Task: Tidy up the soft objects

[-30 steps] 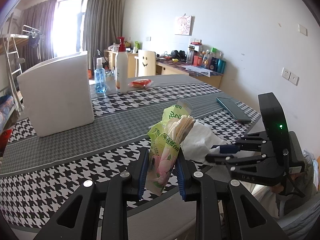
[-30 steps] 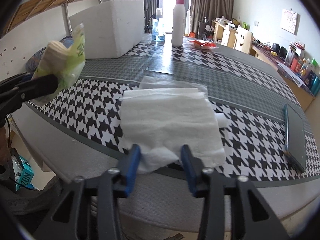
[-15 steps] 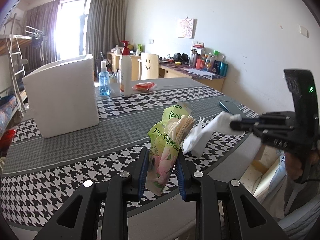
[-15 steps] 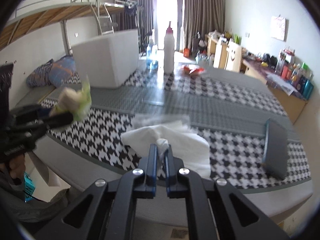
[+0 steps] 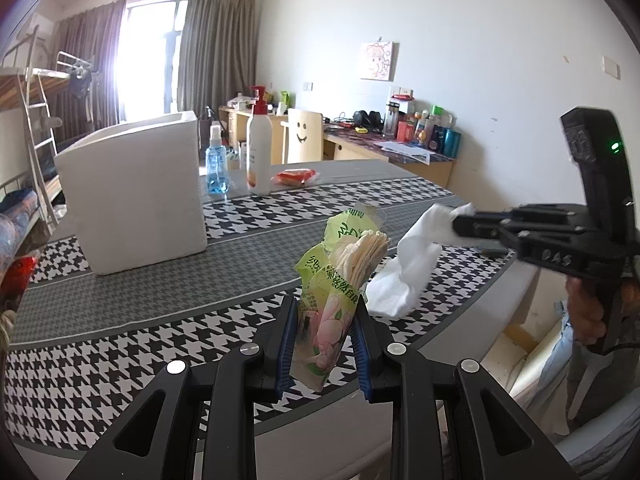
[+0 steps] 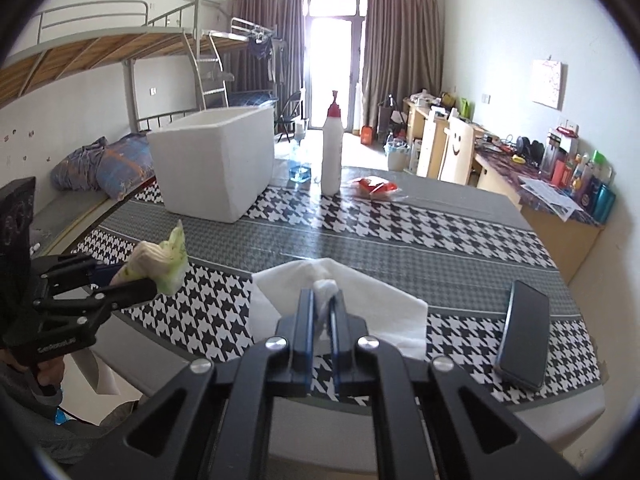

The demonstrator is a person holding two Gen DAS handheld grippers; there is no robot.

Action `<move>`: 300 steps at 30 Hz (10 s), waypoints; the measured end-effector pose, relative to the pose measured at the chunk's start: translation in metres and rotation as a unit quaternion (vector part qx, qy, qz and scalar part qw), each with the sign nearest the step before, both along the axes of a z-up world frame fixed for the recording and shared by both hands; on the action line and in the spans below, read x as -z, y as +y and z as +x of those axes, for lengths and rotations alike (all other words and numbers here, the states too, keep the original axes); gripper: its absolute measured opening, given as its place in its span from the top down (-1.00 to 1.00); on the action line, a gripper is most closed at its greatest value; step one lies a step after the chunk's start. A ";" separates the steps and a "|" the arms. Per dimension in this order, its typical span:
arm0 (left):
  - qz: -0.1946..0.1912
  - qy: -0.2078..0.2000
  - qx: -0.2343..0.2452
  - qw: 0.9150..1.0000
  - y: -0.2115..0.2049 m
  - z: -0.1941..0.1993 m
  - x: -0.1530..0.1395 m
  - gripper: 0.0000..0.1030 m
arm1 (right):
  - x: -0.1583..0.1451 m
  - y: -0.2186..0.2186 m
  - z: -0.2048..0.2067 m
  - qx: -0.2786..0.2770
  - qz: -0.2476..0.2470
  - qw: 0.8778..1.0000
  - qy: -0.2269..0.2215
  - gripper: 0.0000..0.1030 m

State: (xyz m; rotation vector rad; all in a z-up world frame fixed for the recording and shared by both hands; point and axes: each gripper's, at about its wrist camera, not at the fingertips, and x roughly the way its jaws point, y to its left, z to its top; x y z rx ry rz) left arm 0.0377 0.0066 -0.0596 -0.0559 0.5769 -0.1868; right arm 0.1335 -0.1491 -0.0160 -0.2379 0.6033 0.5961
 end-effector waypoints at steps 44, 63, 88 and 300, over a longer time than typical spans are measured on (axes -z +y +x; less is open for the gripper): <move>-0.010 0.016 -0.029 0.999 0.031 0.010 0.008 0.46 | 0.076 0.070 0.036 -0.064 -0.143 0.984 0.080 0.68; 0.005 -0.006 -0.032 0.999 0.031 0.017 -0.008 0.46 | 0.012 0.025 0.041 -0.017 0.003 0.998 0.058 0.69; 0.030 -0.049 -0.046 0.997 0.029 0.038 -0.051 0.46 | -0.031 0.028 0.046 -0.009 0.073 0.997 -0.011 0.68; 0.049 -0.067 -0.260 0.962 0.155 0.080 -0.087 -0.98 | -0.061 0.210 0.086 -0.184 -0.037 0.982 -0.026 -0.13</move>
